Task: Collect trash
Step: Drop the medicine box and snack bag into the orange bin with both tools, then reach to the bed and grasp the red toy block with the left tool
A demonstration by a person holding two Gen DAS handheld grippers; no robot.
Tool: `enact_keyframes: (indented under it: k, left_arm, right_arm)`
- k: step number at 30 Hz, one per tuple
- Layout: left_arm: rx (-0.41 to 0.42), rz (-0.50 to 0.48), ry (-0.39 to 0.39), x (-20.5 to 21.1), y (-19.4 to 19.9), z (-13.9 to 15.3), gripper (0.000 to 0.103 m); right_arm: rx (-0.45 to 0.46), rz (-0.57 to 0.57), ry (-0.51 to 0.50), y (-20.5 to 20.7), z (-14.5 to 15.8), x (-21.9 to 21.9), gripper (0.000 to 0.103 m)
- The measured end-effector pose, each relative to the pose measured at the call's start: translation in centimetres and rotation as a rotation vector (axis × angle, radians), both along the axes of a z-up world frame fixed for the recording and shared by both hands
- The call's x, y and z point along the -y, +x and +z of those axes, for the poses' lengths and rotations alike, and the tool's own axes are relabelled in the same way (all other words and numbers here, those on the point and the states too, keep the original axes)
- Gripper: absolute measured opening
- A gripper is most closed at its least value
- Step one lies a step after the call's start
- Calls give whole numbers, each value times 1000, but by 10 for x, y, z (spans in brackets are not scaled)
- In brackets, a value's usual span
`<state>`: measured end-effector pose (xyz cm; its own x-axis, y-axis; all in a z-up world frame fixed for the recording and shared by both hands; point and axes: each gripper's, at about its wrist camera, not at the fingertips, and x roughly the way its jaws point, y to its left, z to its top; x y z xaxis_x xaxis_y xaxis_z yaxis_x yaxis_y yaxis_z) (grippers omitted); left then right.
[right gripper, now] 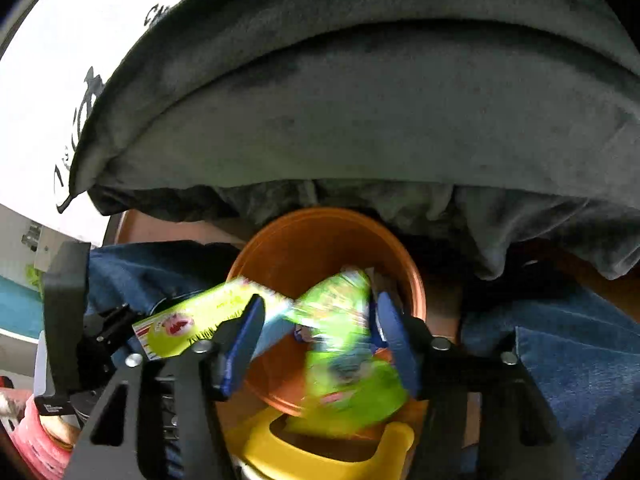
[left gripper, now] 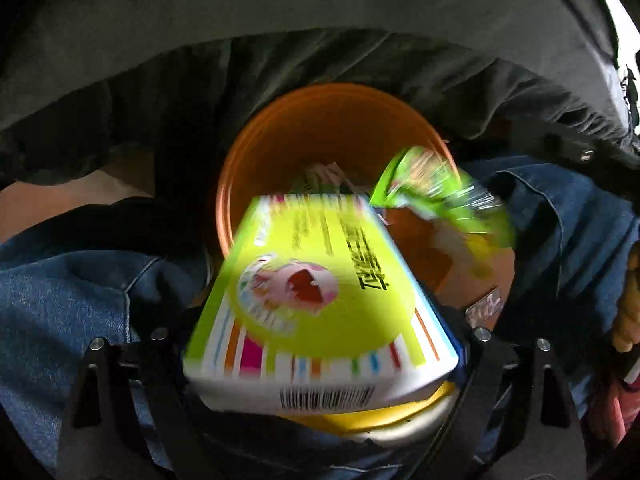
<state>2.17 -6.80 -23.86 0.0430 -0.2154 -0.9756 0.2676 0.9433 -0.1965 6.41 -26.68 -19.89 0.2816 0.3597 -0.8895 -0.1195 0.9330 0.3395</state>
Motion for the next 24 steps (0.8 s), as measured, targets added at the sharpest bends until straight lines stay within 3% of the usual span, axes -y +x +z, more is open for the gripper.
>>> enact_keyframes:
  k: [5,17,21,24]
  left_arm:
    - [5,9,-4,-4,0,3,88]
    - [50,37,-5,-4,1,17,88]
    - [101,38,1,-5,0,36,88]
    - [179,35,-2,-6,0,67,88]
  right_arm:
    - [19,-15,-8,-1,6,4,72]
    - [44,-38,18,-5,23,13,72]
    - [74,-44,34,-7,39,16,73]
    - [124,-42,45,-7,59,19,76]
